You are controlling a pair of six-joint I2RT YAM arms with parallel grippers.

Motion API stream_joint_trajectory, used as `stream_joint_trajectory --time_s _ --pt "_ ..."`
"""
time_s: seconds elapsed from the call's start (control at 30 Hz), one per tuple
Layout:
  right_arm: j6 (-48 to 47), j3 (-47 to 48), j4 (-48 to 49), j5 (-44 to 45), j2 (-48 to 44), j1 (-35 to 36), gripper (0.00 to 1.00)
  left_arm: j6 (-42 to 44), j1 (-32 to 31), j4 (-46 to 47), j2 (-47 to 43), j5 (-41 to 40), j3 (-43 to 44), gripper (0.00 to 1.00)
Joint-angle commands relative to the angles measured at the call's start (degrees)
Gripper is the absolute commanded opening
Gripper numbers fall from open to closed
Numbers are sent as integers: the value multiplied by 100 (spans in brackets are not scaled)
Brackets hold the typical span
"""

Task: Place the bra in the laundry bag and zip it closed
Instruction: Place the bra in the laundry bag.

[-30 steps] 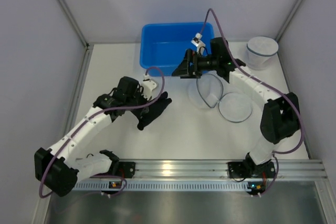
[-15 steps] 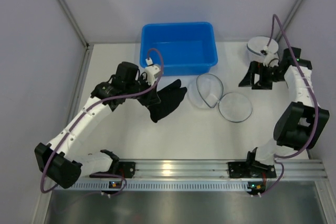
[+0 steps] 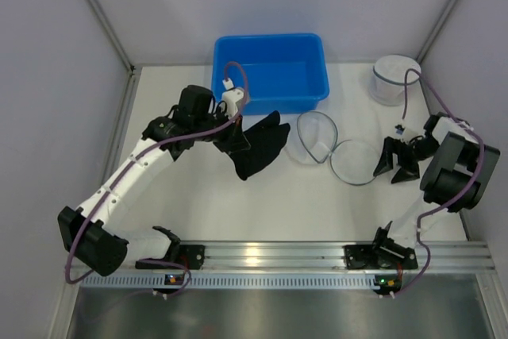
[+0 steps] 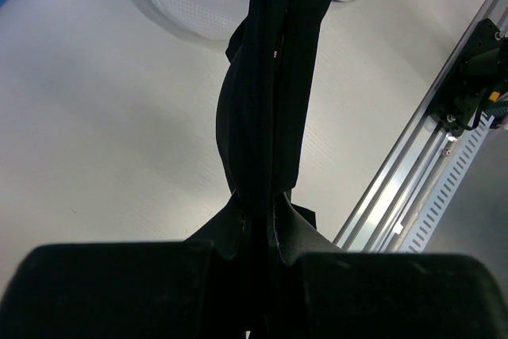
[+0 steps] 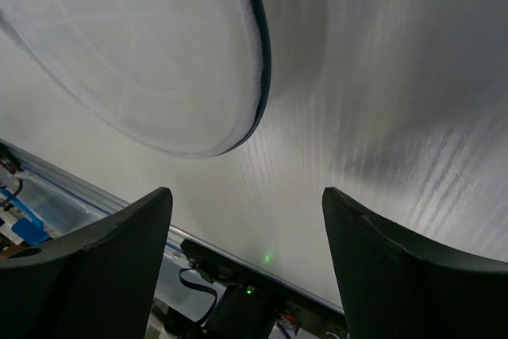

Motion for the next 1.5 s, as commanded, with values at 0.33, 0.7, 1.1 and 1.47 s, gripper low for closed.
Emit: stream_joint_trajectory --time_s 0.33,0.7,1.1,1.47 --pt "301 44 1204 -767 803 314 46 -714 30 828 450 278 779 0" --pt "-13 -71 1444 -1425 -13 306 0 -1374 29 1505 810 515 796 0" --pt "-753 133 -43 -2656 -1438 753 0 -1848 -708 1813 1372 -538 1060 0" --pt "-410 -167 -68 -2955 -2123 956 0 -2693 -928 1479 2094 -1733 1034 0"
